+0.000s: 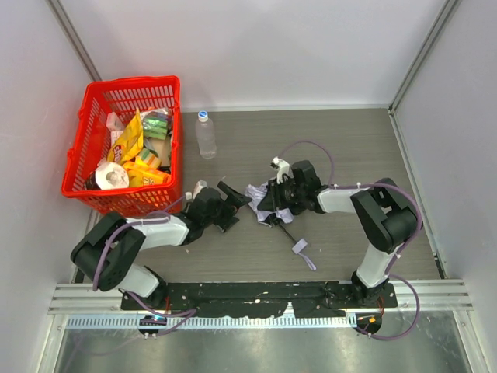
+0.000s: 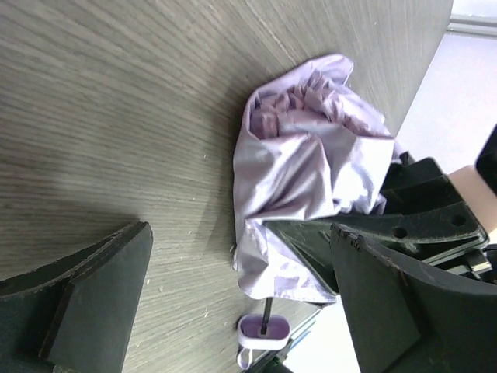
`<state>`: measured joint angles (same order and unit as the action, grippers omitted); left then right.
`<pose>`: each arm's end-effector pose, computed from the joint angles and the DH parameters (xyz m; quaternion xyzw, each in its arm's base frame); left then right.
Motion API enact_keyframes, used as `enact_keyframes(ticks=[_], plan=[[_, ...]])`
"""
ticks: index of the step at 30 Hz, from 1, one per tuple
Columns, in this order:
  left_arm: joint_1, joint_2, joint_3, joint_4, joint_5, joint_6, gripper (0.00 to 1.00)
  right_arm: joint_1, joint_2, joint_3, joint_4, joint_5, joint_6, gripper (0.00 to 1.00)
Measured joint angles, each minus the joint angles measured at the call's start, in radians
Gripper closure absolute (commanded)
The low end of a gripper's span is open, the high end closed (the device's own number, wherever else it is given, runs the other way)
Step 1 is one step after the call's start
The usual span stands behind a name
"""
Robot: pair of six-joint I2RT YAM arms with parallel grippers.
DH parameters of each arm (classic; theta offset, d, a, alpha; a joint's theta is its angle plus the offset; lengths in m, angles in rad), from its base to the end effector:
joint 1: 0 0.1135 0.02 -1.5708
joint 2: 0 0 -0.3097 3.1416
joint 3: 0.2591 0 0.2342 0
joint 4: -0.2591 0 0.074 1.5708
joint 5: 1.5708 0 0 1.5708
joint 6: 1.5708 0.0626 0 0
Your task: Put away the umbrella
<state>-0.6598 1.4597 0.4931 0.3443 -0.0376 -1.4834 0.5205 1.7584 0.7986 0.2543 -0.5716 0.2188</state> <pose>0.2184 -0.1665 0.1895 -0.3639 0.8117 -0.3929 0.2333 0.2896 0.2050 0.1846 -0.2478 0.8434 0.3840 0.2826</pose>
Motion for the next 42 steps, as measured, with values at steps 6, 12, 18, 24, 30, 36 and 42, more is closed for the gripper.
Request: enact_keyframes(ticks=[6,12,18,24,30,36,42], plan=[[-0.022,0.076,0.023,0.096,-0.037,-0.001,0.00,-0.077,0.010,-0.065,0.114,-0.183,0.079,0.99],[-0.092,0.188,0.093,0.190,-0.110,0.000,0.00,-0.088,0.011,-0.074,0.116,-0.244,0.100,0.99],[-0.139,0.235,0.145,0.185,-0.202,-0.034,0.02,-0.100,0.016,-0.072,0.116,-0.279,0.109,0.99],[-0.148,0.336,0.215,0.232,-0.233,-0.064,0.31,-0.107,0.024,-0.071,0.125,-0.309,0.120,0.99],[-0.150,0.372,0.212,0.269,-0.248,-0.034,0.79,-0.115,0.024,-0.071,0.126,-0.308,0.125,0.99],[-0.151,0.370,0.210,0.260,-0.246,-0.015,1.00,-0.109,-0.003,-0.070,0.072,-0.250,0.121,0.31],[-0.152,0.349,0.213,0.205,-0.225,-0.010,1.00,-0.082,-0.201,-0.074,-0.116,-0.058,0.107,0.24]])
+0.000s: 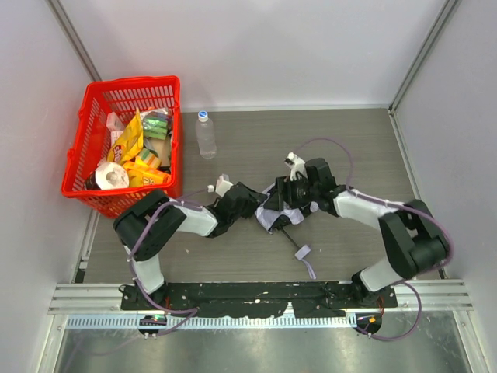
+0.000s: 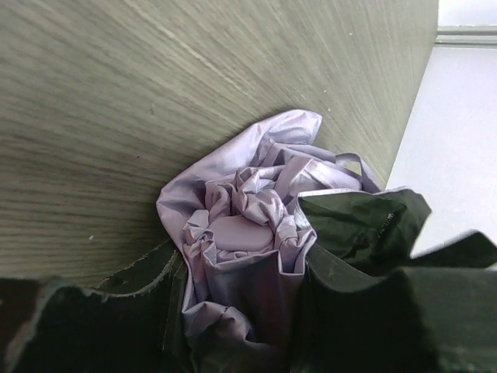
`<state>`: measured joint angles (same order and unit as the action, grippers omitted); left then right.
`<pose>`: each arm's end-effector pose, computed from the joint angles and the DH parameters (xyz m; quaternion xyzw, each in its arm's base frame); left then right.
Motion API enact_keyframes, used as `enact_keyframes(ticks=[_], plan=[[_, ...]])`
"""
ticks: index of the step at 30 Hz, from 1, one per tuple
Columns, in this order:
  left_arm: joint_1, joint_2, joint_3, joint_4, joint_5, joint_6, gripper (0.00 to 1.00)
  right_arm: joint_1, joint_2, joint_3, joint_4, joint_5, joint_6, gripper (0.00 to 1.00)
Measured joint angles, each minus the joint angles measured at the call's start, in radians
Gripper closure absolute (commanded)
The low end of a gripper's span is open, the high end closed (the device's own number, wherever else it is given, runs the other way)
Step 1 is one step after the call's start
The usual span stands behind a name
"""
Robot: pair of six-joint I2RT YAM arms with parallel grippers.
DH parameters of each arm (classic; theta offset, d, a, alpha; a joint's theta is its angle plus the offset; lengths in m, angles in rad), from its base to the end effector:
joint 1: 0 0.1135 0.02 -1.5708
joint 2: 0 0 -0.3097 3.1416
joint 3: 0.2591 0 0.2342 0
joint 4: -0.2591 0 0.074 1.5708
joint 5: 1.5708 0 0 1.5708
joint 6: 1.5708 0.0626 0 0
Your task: Put away the umbrella
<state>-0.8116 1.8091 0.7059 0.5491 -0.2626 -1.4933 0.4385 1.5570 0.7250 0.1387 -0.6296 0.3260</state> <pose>0.2617 -0.2522 0.1687 -0.3496 0.7949 -0.3945 0.3005 0.2635 0.1643 0.2166 -0.1797 0.8520 0.4107 0.2702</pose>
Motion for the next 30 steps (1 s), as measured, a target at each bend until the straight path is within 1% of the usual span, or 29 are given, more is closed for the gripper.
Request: enact_keyframes(ticks=[2,4,7,8,11,13,16,19,25,29,30], plan=[[0.000,-0.011,0.005,-0.037,0.006,-0.012,1.00,0.014,-0.086,-0.001,-0.068,0.105,-0.016,0.23],[0.002,-0.026,0.018,-0.097,0.014,-0.021,1.00,0.055,-0.172,-0.004,-0.116,0.237,-0.042,0.23],[0.007,-0.037,0.061,-0.204,0.026,-0.022,1.00,0.188,-0.262,-0.017,-0.140,0.404,-0.087,0.23],[0.009,-0.037,0.081,-0.243,0.031,-0.022,1.00,0.255,-0.290,-0.027,-0.139,0.482,-0.108,0.23],[0.021,-0.037,0.133,-0.351,0.050,-0.015,1.00,0.394,-0.325,-0.066,-0.124,0.640,-0.146,0.23],[0.029,-0.037,0.162,-0.414,0.066,-0.008,1.00,0.448,-0.329,-0.082,-0.117,0.724,-0.169,0.23],[0.042,-0.037,0.178,-0.457,0.095,-0.005,1.00,0.514,-0.315,-0.085,-0.103,0.835,-0.208,0.21],[0.054,-0.037,0.192,-0.490,0.116,0.000,1.00,0.563,-0.265,-0.084,-0.070,0.931,-0.233,0.20],[0.060,-0.037,0.229,-0.573,0.127,0.013,1.00,0.616,-0.064,-0.051,-0.037,1.118,-0.241,0.19],[0.064,-0.036,0.249,-0.622,0.135,0.014,1.00,0.626,-0.004,-0.035,-0.022,1.220,-0.213,0.24],[0.066,-0.035,0.253,-0.626,0.137,0.014,1.00,0.626,0.001,-0.035,-0.019,1.229,-0.209,0.29]])
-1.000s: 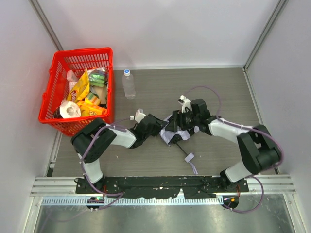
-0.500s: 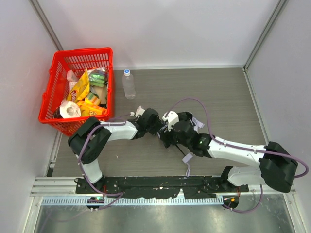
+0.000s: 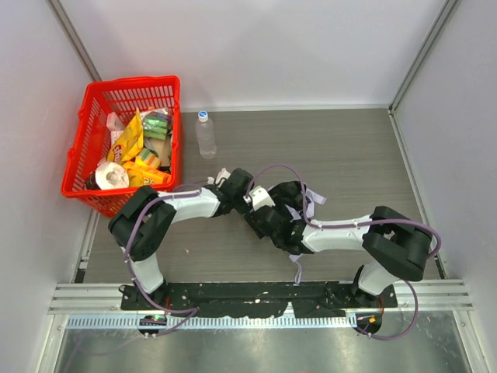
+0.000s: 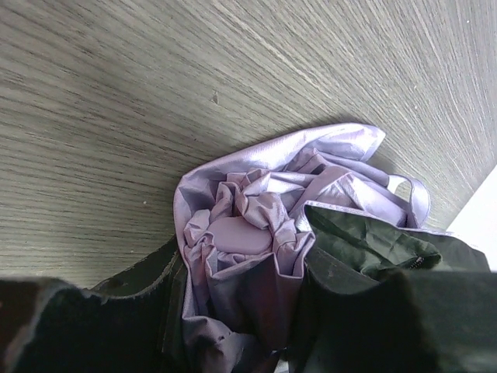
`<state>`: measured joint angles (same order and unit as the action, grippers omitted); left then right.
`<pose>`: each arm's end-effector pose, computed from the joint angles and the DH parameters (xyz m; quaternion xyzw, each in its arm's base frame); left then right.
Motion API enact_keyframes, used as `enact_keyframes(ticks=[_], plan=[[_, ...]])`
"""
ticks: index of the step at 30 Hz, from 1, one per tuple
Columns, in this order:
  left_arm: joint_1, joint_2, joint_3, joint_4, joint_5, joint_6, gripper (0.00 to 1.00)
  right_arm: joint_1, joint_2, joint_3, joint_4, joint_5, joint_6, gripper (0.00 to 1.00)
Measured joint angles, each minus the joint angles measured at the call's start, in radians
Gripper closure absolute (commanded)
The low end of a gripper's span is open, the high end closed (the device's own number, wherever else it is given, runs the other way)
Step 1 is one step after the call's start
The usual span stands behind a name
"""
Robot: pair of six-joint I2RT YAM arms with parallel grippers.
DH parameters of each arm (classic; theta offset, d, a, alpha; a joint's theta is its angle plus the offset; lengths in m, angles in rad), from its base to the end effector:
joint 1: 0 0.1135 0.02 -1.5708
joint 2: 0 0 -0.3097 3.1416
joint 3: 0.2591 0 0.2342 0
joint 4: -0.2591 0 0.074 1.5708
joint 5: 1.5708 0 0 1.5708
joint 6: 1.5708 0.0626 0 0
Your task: Put away the umbrella
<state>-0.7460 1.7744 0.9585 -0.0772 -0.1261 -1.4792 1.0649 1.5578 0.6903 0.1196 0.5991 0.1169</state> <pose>0.2747 -0.2432 0.1870 -0.3569 0.8712 -0.2712 0.2000 0.1764 0.2456 0.2038 -0.2947 0.8330 -0.0117 0.4680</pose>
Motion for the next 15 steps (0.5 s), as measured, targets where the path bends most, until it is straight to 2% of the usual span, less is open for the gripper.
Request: enact_keyframes(ticks=[1,3,4,5,9,13,14,15], plan=[[0.000,0.002,0.004,-0.005,0.003,0.000,1.00,-0.001,0.005,0.001,0.003,0.007,0.008,0.31],[0.002,0.005,0.007,-0.008,0.005,0.001,1.00,-0.011,0.014,0.002,0.008,0.003,0.023,0.40],[0.002,0.005,0.007,-0.008,0.006,0.002,1.00,-0.023,0.014,0.002,0.009,-0.011,0.034,0.49],[0.002,0.005,0.007,-0.006,0.005,0.002,1.00,-0.035,0.014,0.000,0.011,-0.030,0.042,0.51],[0.007,0.005,0.007,0.002,-0.001,0.018,1.00,-0.095,0.005,-0.027,0.061,-0.171,0.071,0.64],[0.010,0.011,0.008,0.012,0.000,0.031,1.00,-0.161,-0.003,-0.054,0.107,-0.311,0.079,0.85],[0.012,0.013,0.010,0.016,0.003,0.038,0.99,-0.181,-0.001,-0.056,0.117,-0.350,0.082,0.94],[0.015,0.017,0.013,0.019,0.007,0.047,0.89,-0.201,0.003,-0.056,0.122,-0.391,0.088,0.98]])
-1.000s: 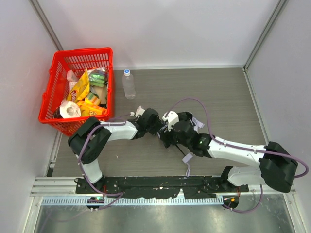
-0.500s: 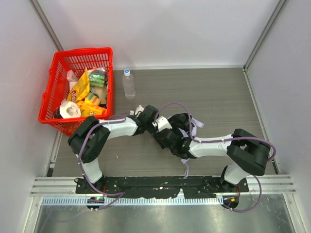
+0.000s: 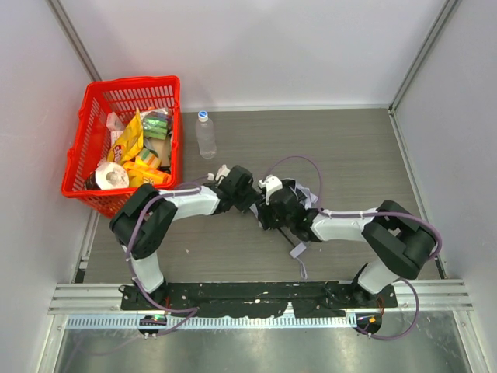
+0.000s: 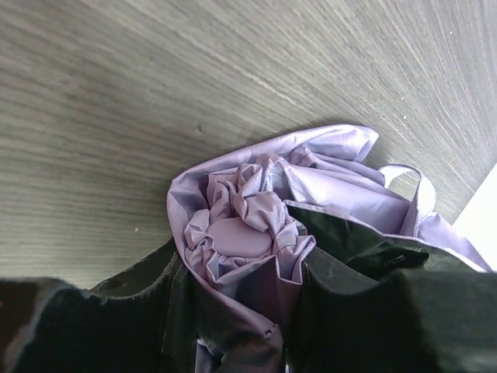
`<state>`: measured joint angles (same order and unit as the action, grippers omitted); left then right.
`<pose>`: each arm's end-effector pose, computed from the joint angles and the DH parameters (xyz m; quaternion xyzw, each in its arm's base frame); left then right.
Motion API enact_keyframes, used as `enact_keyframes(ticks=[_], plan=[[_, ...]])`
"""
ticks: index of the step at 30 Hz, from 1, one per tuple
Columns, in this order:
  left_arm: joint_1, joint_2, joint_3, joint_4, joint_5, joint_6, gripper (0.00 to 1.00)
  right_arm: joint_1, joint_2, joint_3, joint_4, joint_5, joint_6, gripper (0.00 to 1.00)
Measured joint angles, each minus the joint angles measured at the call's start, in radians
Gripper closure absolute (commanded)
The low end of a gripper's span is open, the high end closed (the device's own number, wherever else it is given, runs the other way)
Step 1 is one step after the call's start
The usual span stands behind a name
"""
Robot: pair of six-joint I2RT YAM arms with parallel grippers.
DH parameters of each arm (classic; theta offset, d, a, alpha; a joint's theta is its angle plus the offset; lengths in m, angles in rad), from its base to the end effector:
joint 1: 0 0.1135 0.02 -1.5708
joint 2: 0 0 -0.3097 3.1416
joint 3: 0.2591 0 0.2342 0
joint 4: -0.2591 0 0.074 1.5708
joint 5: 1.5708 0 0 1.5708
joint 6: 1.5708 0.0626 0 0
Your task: Put away the umbrella
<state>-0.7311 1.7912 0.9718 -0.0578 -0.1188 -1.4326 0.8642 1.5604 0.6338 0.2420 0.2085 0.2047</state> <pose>0.2827 -0.2436 0.1865 -0.3415 0.8747 -0.2733 0.2086 0.2082 0.2239 0.1927 -0.2487 0.8646 0.1363 0.4148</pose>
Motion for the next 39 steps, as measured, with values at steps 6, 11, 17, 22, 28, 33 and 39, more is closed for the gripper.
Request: enact_keyframes(ticks=[6,11,17,22,28,33,39], plan=[[0.013,0.002,-0.014,0.074,0.020,0.032,0.16,-0.118,0.032,0.012,0.040,-0.235,0.042,0.99],[0.016,-0.026,-0.052,0.172,0.033,0.063,0.00,-0.222,0.079,0.042,0.063,-0.446,0.093,0.99],[0.016,-0.058,-0.126,0.261,0.055,0.108,0.00,-0.347,0.135,0.063,0.080,-0.715,0.147,0.99],[0.014,-0.055,-0.109,0.231,0.055,0.104,0.05,-0.432,0.206,0.085,0.108,-0.922,0.198,0.99],[0.013,-0.026,-0.043,0.132,0.041,0.098,0.29,-0.464,0.249,0.126,0.077,-1.024,0.222,0.99],[0.019,0.008,-0.040,0.141,0.051,0.101,0.68,-0.466,0.253,0.161,-0.008,-1.029,0.193,0.99],[0.020,0.012,-0.068,0.208,0.072,0.103,1.00,-0.467,0.242,0.201,-0.129,-1.007,0.138,0.70]])
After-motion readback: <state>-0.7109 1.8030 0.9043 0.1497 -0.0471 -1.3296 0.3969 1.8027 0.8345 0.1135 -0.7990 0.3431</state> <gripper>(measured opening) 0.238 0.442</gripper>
